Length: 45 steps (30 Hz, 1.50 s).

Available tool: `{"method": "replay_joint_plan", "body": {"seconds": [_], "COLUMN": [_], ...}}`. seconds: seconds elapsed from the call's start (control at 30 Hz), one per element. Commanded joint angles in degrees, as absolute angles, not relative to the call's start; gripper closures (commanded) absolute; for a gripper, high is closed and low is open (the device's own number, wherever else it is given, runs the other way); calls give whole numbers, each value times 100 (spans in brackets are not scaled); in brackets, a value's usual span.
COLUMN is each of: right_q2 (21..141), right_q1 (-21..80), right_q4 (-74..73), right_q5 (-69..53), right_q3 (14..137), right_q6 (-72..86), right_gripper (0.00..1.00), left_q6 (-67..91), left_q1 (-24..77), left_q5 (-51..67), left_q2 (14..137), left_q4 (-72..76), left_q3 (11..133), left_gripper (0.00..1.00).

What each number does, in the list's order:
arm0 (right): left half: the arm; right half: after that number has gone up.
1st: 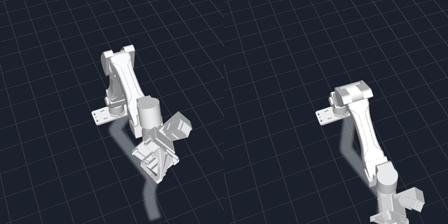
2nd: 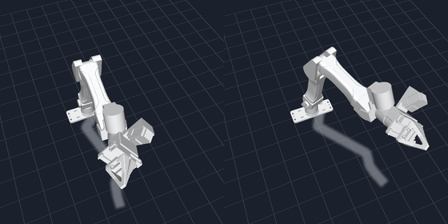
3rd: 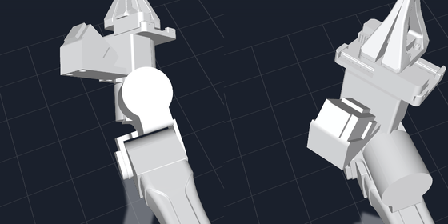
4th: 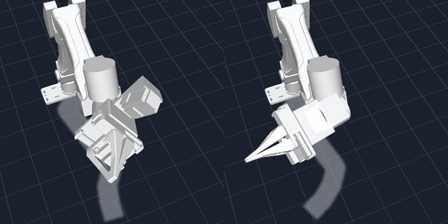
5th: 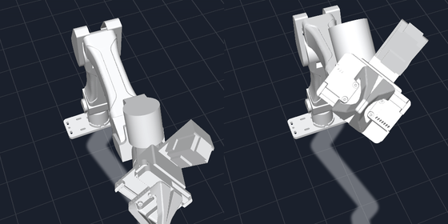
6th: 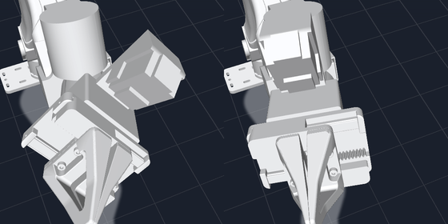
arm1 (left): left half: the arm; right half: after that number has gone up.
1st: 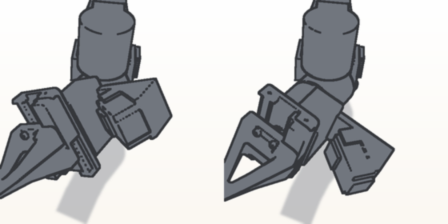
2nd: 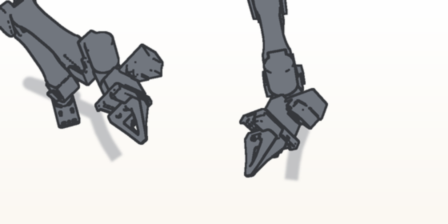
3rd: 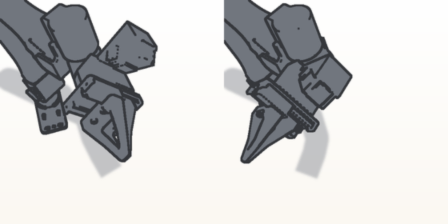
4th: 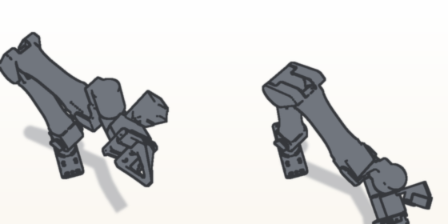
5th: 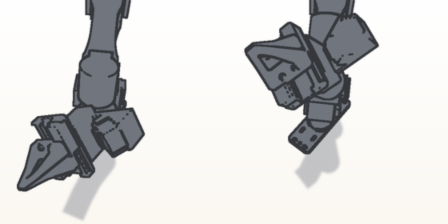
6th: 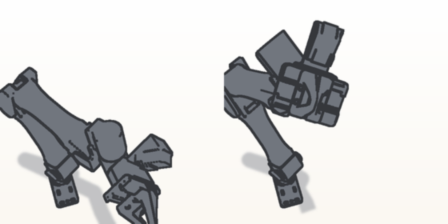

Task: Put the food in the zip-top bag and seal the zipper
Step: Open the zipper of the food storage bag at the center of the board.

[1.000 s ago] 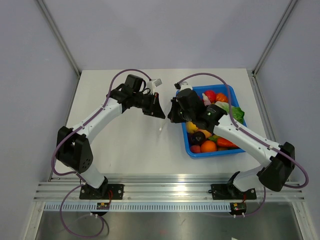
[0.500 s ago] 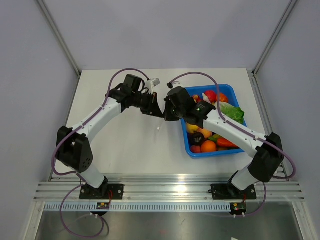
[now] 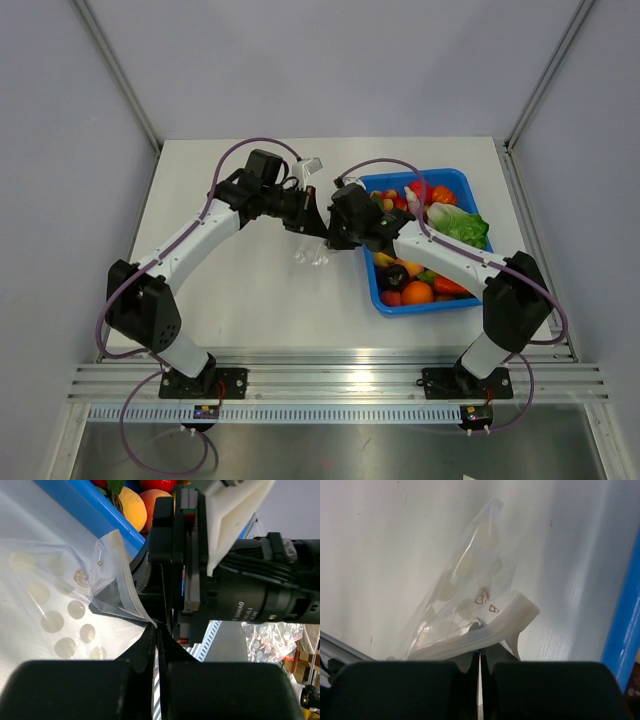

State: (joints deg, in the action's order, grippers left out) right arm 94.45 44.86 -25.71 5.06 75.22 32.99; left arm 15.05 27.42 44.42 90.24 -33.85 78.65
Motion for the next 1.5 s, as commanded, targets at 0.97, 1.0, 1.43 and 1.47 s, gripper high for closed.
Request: {"method": "replay_joint_plan", "body": {"seconds": [0.97, 1.0, 1.43, 1.47], "right_q2": [9835, 9818, 10151, 10238], "right_q1": [4351, 4351, 4351, 4351], "right_q4": [-3418, -3541, -4701, -4754], "right_q5": [1834, 1994, 3532, 3577], "right_q3": [7717, 7743, 8305, 8340], "right_q6": [4008, 4008, 3604, 3508], "right_gripper": [99, 99, 68, 68], "left_q6": [1389, 1328, 1072, 1064], "left_q1": [2707, 2707, 2707, 2707], "left_q5": [4685, 4606, 4184, 4157], "left_q2": [8763, 8780, 8807, 8807], "left_q4": [-3278, -3365, -3647, -3647], "left_q3": [7822, 7814, 7655, 7647], "left_gripper": [100, 100, 100, 100]}}
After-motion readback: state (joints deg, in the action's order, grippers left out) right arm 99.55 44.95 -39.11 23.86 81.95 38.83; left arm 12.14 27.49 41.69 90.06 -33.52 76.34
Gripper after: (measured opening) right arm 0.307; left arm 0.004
